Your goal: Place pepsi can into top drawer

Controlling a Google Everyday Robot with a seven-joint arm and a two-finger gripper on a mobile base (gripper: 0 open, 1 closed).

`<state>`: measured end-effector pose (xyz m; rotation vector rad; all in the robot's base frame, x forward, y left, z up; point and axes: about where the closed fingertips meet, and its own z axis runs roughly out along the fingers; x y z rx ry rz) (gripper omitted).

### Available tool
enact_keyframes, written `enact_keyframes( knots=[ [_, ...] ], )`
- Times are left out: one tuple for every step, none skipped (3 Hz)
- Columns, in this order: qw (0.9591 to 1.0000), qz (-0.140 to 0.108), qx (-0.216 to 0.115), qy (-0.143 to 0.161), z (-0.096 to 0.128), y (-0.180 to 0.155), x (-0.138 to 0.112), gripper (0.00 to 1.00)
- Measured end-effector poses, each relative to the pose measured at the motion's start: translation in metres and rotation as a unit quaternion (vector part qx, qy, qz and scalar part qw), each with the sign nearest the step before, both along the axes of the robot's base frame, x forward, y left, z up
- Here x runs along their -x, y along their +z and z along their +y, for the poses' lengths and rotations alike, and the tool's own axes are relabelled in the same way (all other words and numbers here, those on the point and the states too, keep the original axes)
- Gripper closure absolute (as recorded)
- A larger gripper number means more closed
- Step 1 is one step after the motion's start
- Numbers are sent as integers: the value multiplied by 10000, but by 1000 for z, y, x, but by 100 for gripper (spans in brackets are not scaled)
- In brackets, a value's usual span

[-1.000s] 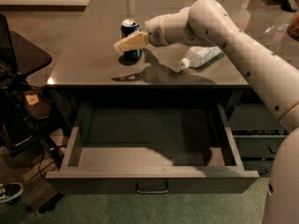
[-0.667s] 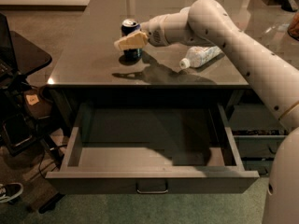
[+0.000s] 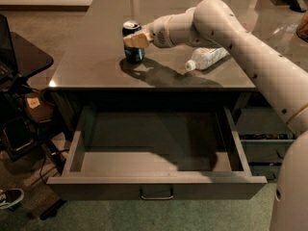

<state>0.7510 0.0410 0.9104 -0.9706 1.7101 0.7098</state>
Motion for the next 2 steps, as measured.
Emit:
enact_keyframes(
  knots=[
    [10000,-1,2,2,0,1,0,89],
    [9999,-41,4,-139,-26,12,17,100]
  ],
)
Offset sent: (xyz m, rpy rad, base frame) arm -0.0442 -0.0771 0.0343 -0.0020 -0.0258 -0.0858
